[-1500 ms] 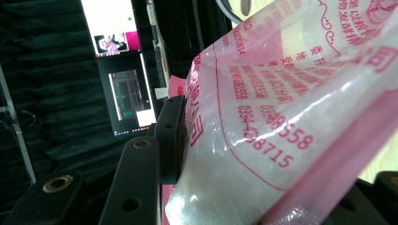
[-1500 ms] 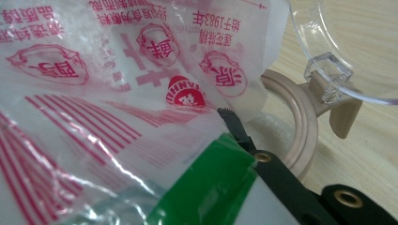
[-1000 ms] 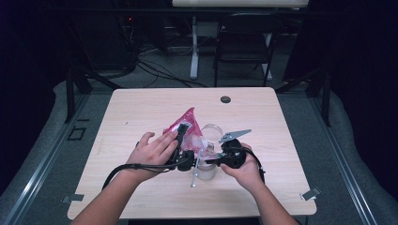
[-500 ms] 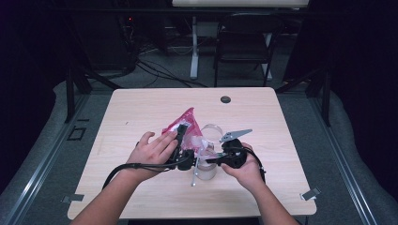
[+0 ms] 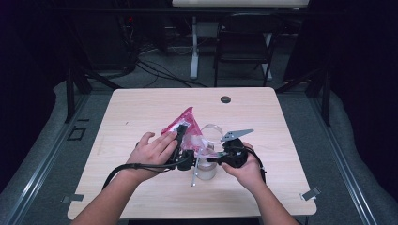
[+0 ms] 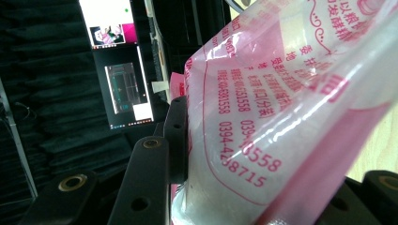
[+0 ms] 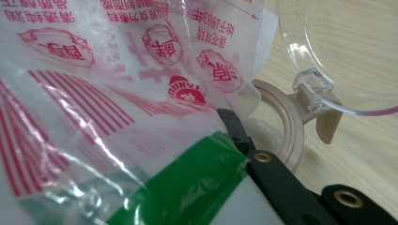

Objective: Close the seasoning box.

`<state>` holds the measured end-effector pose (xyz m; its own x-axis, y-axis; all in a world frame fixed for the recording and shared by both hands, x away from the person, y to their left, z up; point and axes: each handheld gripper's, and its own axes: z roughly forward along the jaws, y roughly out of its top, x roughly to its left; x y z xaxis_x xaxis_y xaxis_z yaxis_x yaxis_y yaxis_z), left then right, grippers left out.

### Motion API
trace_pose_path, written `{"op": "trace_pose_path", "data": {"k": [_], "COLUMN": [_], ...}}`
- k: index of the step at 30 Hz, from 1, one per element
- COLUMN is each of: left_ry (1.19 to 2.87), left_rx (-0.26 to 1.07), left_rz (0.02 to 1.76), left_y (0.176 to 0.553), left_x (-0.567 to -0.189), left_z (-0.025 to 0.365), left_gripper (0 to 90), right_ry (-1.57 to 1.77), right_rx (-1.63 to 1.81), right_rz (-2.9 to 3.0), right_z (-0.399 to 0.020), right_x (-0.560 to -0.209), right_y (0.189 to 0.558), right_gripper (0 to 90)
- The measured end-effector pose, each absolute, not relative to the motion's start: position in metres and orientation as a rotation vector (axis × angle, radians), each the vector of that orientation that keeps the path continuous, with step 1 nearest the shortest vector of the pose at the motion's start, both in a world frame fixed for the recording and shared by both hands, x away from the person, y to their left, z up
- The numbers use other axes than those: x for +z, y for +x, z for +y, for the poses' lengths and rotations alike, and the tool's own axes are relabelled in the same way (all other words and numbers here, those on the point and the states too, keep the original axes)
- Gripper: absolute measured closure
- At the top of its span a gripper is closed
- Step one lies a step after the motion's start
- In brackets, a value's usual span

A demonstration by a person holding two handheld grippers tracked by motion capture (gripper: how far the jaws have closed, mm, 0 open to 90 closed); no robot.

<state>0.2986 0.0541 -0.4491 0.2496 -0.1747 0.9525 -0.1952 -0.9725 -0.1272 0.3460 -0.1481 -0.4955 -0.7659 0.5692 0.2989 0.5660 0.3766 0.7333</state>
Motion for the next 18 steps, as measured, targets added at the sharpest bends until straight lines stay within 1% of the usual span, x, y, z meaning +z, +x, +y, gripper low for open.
{"op": "trace_pose_path", "data": {"k": [18], "left_ry": [2.486], "left_rx": [1.864], "left_rz": [-0.342], "left_y": [0.2996], "left_x": [-0.4524], "left_z": [0.0602], "left_gripper": [68.3], "right_ry": [1.083], "right_rx": [1.403], "right_rz": [2.584], "right_z": [-0.1501], "right_x": [-0.4938], "right_y": [0.3455], "right_gripper": [90.0]}}
